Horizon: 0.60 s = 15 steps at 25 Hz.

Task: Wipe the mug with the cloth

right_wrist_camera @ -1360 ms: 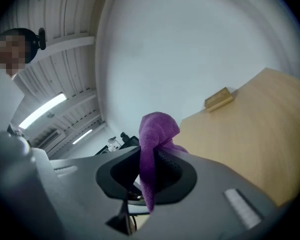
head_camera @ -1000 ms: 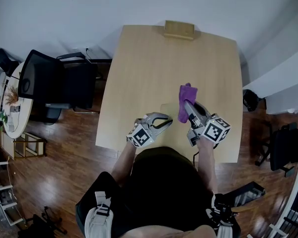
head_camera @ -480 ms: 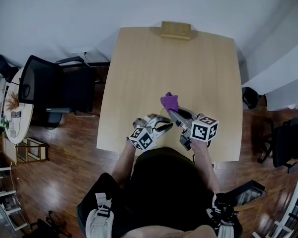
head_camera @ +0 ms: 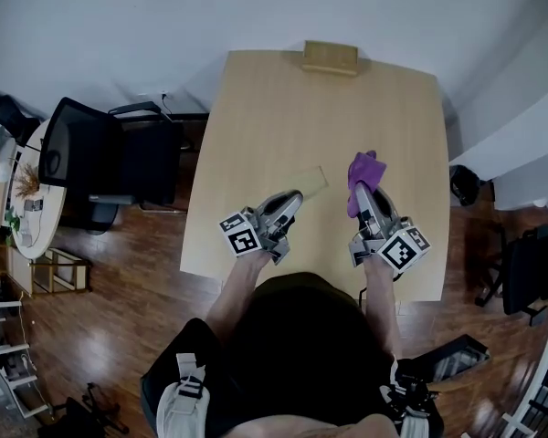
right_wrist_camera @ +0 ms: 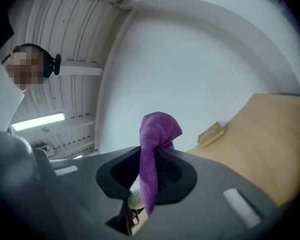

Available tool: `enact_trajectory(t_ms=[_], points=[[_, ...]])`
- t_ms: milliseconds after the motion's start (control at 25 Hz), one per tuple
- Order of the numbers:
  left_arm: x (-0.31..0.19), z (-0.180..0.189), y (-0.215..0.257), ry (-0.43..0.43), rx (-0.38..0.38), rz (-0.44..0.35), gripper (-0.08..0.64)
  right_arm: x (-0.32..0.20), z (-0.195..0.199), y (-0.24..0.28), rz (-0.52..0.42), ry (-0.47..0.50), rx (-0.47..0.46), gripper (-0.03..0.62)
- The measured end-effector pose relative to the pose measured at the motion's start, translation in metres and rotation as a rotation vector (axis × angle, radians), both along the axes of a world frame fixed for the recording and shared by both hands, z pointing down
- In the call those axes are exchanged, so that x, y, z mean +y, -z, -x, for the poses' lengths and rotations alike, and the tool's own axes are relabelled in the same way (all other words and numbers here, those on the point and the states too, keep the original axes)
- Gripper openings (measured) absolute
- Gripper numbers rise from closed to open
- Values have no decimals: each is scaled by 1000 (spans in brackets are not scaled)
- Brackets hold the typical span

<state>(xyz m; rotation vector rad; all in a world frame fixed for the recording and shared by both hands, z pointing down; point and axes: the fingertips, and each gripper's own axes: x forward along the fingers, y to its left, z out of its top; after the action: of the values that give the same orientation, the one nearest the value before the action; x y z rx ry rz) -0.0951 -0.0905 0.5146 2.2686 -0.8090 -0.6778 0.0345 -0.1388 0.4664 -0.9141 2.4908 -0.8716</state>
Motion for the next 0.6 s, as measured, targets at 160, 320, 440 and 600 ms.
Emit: enact_trajectory(t_ms=[160, 320, 440, 600], points=[[5, -25, 15, -59, -110, -74, 43, 4, 25, -2, -27, 64, 104, 61], [5, -44, 12, -81, -210, -92, 46, 30, 73, -21, -4, 240, 185, 61], [2, -32, 10, -66, -104, -53, 46, 45, 89, -18, 36, 354, 67, 61], [-12, 12, 9, 28, 384, 79, 43, 35, 58, -3, 30, 301, -109, 61]])
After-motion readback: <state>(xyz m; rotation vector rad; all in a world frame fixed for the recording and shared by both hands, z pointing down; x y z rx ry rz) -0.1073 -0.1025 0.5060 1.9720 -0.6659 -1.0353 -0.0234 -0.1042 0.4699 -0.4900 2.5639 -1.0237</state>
